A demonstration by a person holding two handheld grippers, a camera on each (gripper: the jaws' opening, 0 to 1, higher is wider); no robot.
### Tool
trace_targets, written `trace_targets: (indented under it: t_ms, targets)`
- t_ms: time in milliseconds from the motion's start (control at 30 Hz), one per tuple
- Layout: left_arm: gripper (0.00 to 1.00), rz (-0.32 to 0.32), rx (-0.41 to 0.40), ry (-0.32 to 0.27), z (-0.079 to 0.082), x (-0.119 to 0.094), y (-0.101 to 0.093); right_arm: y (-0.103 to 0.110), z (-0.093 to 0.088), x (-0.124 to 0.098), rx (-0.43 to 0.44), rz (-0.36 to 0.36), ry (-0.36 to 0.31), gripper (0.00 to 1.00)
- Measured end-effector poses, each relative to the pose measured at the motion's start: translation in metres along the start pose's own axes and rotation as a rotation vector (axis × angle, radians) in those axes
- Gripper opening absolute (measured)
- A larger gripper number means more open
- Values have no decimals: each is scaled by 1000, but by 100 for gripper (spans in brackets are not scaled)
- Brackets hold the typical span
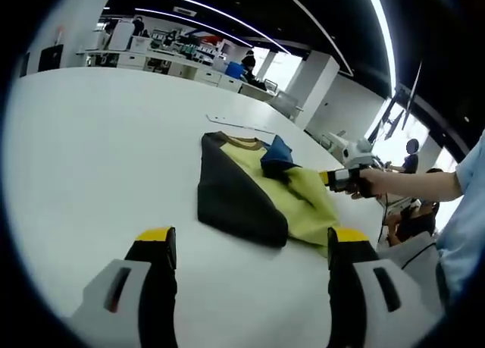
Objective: Fold the garment on the visible template until the final outline fits inside the template.
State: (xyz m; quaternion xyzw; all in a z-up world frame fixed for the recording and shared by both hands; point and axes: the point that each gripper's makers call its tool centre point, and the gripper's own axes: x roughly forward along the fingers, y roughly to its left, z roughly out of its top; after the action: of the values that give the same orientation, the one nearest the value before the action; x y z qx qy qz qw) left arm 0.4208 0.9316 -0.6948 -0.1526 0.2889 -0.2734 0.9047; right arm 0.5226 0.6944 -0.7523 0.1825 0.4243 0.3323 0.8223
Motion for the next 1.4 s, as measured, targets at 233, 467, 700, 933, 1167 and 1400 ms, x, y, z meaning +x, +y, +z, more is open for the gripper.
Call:
trace_targets:
  t_ms: [233,467,700,933,1167,1400]
  targets:
    - [80,8,-6,-2,-2,-3,2,10,-7,6,73,28,27,11]
    - [80,9,-11,-6,-2,-5,2,12,-7,3,108,29,21,3]
    - [79,3,-5,-12,0,-4,-2,10,2,-17,102,19,-24,0]
    - [79,-9,2,-16,2,-2,-7,2,1,-37,195,17,-47,0]
    - [79,-13,8,-18,4,-3,-8,10,-10,-21,229,32,-29,23]
    - [79,-5,9,-21,5,-7,-5,14,-11,-8,232,43,-10,19]
